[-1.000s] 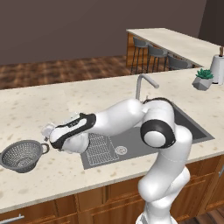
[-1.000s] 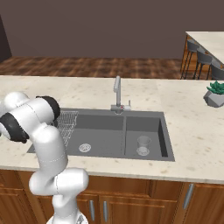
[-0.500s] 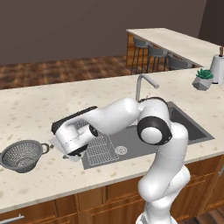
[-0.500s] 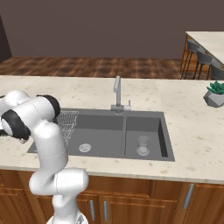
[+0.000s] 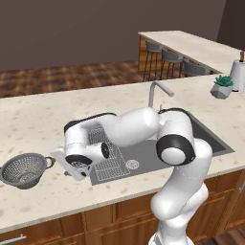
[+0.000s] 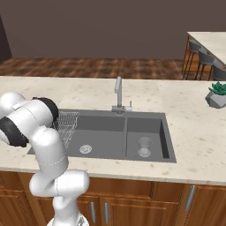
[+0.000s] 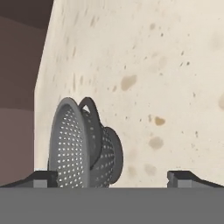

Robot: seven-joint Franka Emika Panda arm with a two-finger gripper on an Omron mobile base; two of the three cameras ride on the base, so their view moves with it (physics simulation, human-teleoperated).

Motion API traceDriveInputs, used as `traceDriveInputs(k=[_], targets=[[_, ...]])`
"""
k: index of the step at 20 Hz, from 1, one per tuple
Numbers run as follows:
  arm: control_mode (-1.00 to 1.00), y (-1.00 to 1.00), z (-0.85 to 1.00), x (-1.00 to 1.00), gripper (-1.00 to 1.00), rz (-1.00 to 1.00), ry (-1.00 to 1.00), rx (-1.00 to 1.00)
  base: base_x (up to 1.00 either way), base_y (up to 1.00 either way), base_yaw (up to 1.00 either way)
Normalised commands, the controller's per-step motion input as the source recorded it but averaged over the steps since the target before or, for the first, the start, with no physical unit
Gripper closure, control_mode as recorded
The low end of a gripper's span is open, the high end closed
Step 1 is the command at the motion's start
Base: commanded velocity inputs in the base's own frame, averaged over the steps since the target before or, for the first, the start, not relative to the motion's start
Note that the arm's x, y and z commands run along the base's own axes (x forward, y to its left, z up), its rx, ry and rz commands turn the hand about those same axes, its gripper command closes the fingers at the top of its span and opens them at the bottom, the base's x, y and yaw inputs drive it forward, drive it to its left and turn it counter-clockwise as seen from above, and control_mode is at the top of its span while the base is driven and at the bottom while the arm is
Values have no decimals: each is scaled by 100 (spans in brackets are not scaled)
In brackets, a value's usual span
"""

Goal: Place the colander in the left basin and the glass cup in the right basin of the sink.

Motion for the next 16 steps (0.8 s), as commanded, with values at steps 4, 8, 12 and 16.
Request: traceDriveInputs(k=[4,8,12,16], targets=[[-100,-15,22,0,-100,3,1,5,0,0,0],[-100,-9,0,25,-100,2,1,0,0,0,0],[-100,-7,3,37,-100,0,12,0,0,0,0],[-100,0,26,21,-100,0,18,0,0,0,0]])
